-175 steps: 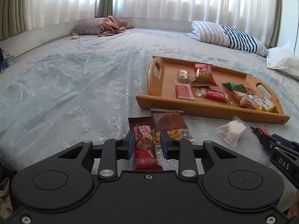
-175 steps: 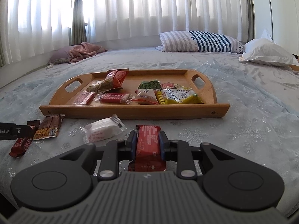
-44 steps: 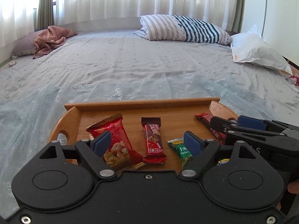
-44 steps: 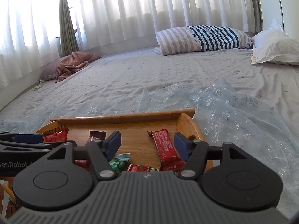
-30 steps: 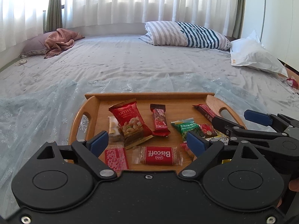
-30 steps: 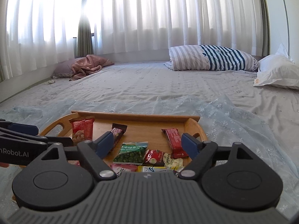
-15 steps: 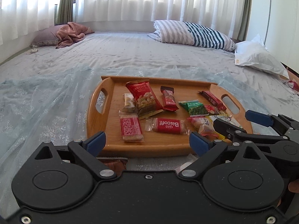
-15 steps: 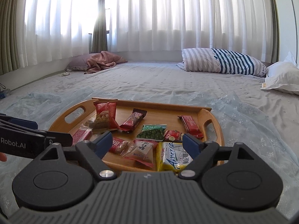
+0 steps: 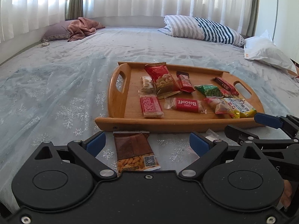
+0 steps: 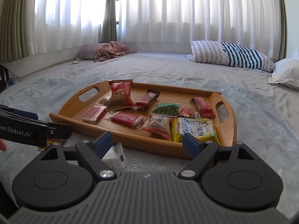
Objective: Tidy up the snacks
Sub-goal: 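Grasp the brown almond pack with the left tool while the right tool grasps the white wrapped pack, then carry the almond pack and white pack over the tray with both tools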
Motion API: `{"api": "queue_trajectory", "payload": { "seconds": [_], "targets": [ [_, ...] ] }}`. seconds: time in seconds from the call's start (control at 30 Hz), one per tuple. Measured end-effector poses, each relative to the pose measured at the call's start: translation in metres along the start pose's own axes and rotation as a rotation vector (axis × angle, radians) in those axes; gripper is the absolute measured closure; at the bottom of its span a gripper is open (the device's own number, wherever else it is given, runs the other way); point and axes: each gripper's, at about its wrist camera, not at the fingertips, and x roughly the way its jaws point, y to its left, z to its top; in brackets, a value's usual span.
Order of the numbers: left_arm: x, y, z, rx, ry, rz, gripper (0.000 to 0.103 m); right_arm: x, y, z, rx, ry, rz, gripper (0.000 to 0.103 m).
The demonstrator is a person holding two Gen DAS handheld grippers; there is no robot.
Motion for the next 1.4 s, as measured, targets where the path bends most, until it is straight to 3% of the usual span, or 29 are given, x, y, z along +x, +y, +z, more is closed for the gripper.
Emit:
{"api": "queue_trajectory", "payload": {
  "seconds": [0.23, 0.53, 0.73, 0.93, 1.17, 1.4],
  "targets": [
    [-0.004, 0.01, -0.015, -0.006, 0.014, 0.017, 0.012, 0.0, 0.019, -0.012, -0.059, 0.027, 0.05, 0.013],
    [0.016, 0.023, -0.017, -0.056, 0.063, 0.009, 0.035, 0.008, 0.043, -0.021, -0.114, 0.041, 0.084, 0.014],
    [0.03, 0.021, -0.015, -0.048, 0.072, 0.02, 0.041, 0.014, 0.047, -0.02, -0.112, 0.059, 0.08, 0.024],
    [0.036, 0.018, -0.013, -0.036, 0.08, 0.035, 0.043, 0.016, 0.049, -0.02, -0.102, 0.064, 0.081, 0.043],
    [0.035, 0.015, -0.012, -0.033, 0.076, 0.031, 0.057, 0.014, 0.05, -0.021, -0.087, 0.055, 0.08, 0.048],
    [0.022, 0.012, -0.009, -0.02, 0.052, 0.024, 0.058, 0.01, 0.047, -0.019, -0.062, 0.048, 0.069, 0.051]
  ]
}}
